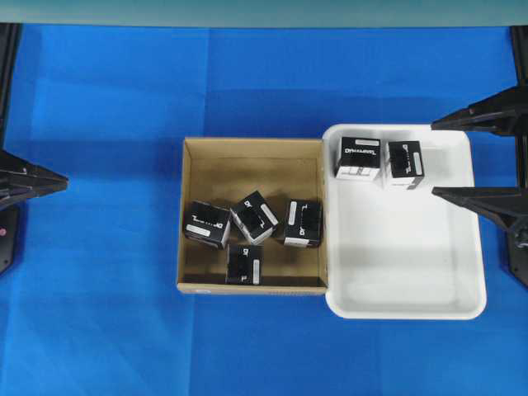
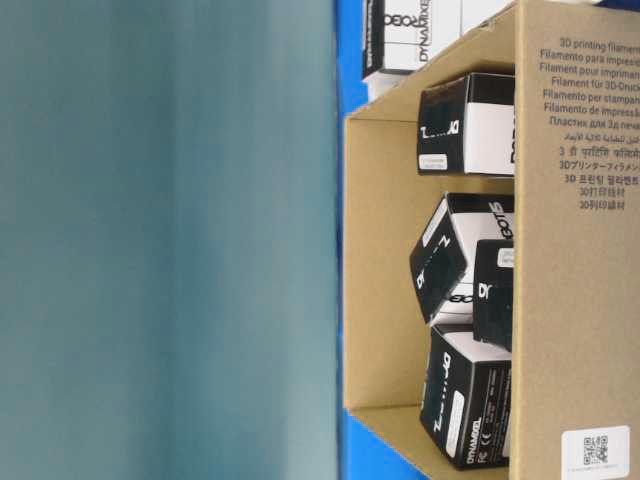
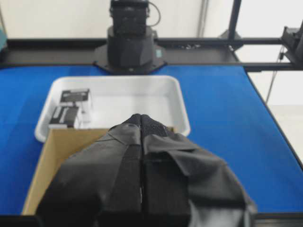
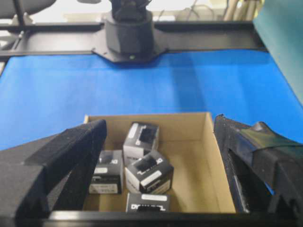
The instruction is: Pick a box that is randomly placed inside the cardboard box.
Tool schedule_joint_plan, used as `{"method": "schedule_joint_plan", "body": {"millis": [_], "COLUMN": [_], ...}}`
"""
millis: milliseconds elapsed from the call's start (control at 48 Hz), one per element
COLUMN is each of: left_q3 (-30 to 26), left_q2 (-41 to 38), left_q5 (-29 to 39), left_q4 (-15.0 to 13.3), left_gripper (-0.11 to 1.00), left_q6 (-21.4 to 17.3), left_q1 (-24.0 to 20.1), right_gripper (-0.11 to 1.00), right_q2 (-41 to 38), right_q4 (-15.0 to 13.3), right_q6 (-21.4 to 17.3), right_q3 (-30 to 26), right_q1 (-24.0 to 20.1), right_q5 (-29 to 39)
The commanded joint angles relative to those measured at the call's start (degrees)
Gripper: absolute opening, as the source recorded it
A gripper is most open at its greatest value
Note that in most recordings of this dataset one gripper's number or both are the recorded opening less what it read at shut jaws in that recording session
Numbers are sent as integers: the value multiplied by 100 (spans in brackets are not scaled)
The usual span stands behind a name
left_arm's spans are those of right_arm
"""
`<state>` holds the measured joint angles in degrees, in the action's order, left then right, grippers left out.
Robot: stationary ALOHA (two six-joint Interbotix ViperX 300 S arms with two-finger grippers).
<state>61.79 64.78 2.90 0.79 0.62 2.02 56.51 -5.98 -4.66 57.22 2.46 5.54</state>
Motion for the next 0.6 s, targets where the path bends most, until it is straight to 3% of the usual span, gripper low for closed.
{"method": "schedule_joint_plan", "body": {"millis": [0,583], "left_q3": [-79,-62], "left_q2": [-35,-88], "left_q5": [-167,-229], "left_q4": [18,18], "left_gripper": [-7,-7], "left_q6": [-9,26], "left_q1": [9,53], "right_gripper": [95,95], "right_q2": [-26,79], "right_q4": [-9,141], "right_q6": [-9,-70], "right_q3": [-35,308], "right_q1": [35,53], "right_q5": [-53,-44]}}
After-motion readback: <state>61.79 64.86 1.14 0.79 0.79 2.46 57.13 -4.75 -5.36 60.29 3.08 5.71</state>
